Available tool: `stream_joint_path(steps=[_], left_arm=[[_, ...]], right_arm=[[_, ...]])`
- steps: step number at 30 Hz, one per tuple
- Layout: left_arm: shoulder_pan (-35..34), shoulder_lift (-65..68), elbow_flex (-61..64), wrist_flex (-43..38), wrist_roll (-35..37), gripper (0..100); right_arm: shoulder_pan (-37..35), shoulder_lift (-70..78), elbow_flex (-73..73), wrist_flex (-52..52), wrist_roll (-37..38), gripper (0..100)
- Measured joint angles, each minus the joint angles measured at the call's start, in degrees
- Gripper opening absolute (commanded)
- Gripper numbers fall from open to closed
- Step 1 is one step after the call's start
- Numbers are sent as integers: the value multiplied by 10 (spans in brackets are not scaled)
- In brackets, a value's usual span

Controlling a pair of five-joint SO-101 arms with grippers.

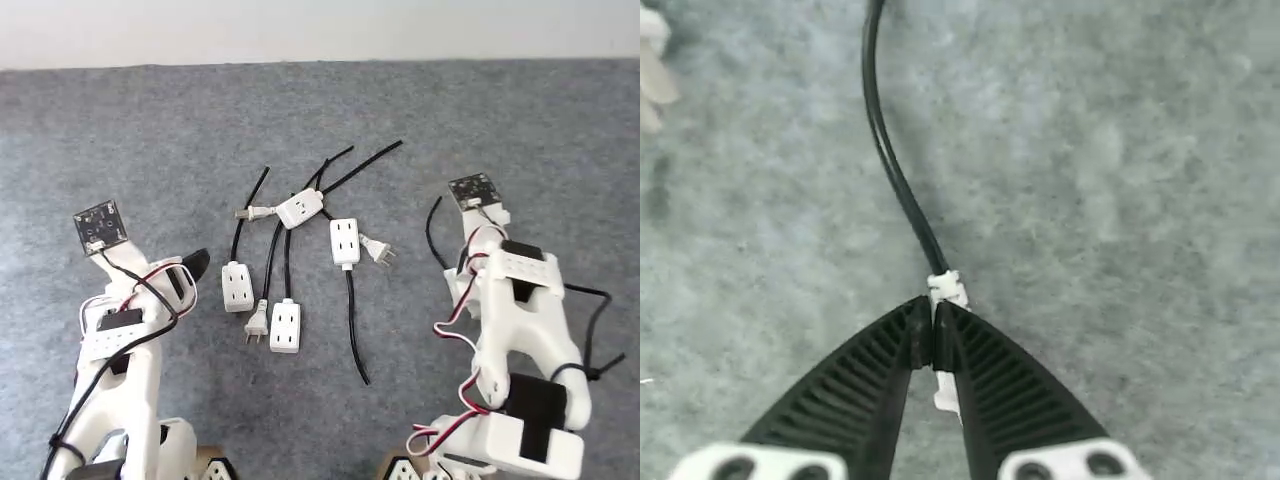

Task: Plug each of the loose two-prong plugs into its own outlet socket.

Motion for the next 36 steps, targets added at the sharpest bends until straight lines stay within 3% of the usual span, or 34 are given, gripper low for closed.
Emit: stream_joint_path(steps=[9,36], left_arm=[[0,0,0,0,0,336],[0,0,0,0,-1,336]], right_arm=[[51,6,0,-23,47,9],[16,-37,0,-23,72,11]])
